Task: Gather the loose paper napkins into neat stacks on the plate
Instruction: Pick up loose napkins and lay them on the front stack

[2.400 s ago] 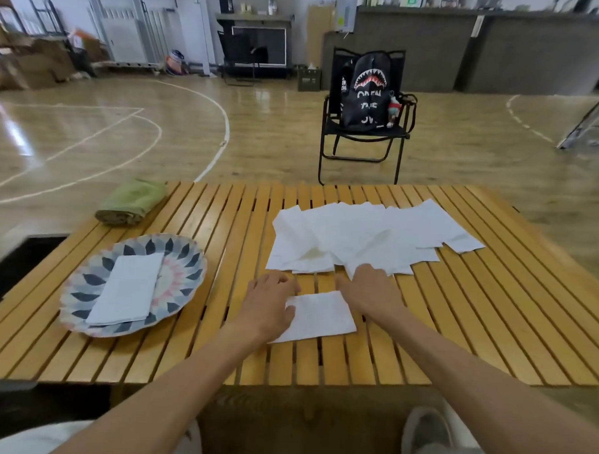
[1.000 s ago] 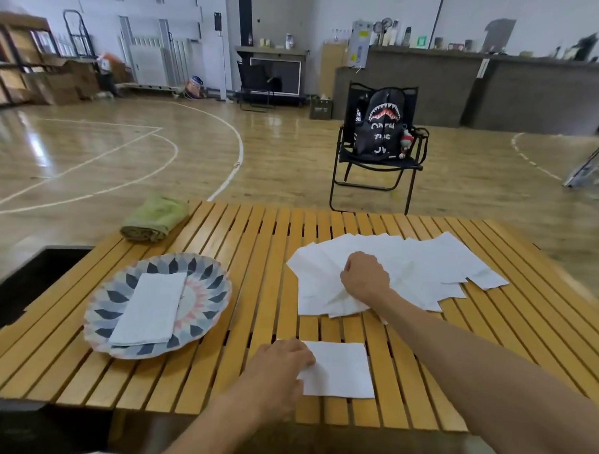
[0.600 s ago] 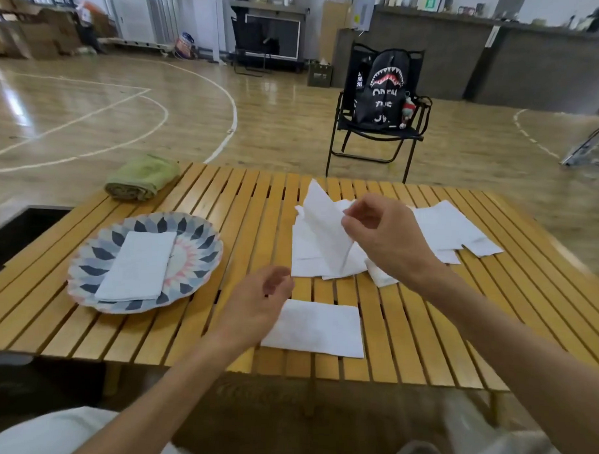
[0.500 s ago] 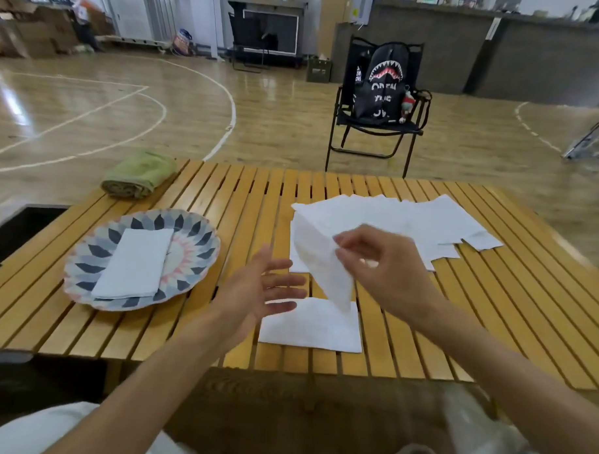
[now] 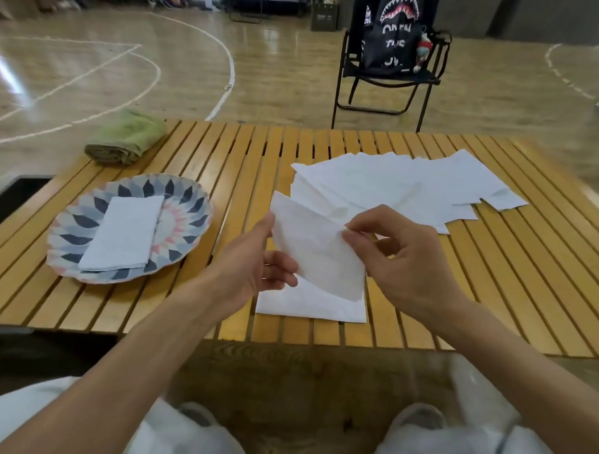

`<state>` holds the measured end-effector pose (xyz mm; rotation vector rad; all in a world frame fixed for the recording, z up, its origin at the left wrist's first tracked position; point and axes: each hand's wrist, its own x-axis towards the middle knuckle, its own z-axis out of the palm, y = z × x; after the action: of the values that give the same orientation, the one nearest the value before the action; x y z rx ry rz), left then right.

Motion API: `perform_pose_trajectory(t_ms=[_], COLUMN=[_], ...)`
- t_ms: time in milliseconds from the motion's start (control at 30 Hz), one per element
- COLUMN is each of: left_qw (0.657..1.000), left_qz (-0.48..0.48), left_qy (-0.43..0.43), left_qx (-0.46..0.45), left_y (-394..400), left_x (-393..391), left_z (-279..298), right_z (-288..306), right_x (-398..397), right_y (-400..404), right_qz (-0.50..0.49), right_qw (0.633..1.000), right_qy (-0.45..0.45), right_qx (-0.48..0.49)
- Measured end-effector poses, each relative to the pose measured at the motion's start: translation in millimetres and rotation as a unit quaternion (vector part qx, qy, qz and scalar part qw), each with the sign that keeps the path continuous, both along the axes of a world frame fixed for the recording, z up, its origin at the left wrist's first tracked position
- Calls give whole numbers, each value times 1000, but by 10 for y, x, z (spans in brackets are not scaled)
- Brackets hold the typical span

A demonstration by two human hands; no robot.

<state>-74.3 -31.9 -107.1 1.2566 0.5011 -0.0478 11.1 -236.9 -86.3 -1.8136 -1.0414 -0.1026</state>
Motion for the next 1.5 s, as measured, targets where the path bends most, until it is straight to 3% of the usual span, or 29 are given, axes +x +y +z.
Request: perform_pose_trajectory(t_ms=[100,200,300,367,433,600,733,967,1133,1233,1333,1400,1500], left_qw=[999,988,967,971,982,952,902,832,724,679,687,693,684], left_qz=[-8,-26,-42,-28,2,-41,-56,-57,-53,-36,-122,-187,-204], left_qy=[-21,-23,-21,-26,-16,44,67,89,128,58,-66,-68,-47], left_qx=[46,153,251,235,187,300,424,544,676,731,714,693,699], left_y=[21,66,76,29,-3,25,76,97,30,9,-34,-76,-84], left_x=[-19,-37,-74,-88,-80,-97,-122,-126,-173,-181,-161,-146,-136], left_z=[28,76,35,-2,-40,-171,-319,-422,-416,-415,-434,-460,-536], right_z=[-17,-32,-53,-92,-171,-282,-330,-404,-476,-461,-450,-467,-521], right_x=[50,147,225,236,193,99,48,66,75,75,119,156,238], right_y=[-46,-99,-142,-169,-165,-81,-57,-76,-76,-86,-73,-49,-14], right_qz=[6,-61,-84,-27,5,-91,-100,-118,-146,-195,-213,-197,-185], right_qw=[998,978,906,848,818,873,884,893,874,863,879,892,913], right_qy=[65,192,409,526,575,461,371,222,128,20,-23,-15,37], right_qx=[16,61,70,58,5,-130,-264,-374,-446,-466,-426,-407,-361])
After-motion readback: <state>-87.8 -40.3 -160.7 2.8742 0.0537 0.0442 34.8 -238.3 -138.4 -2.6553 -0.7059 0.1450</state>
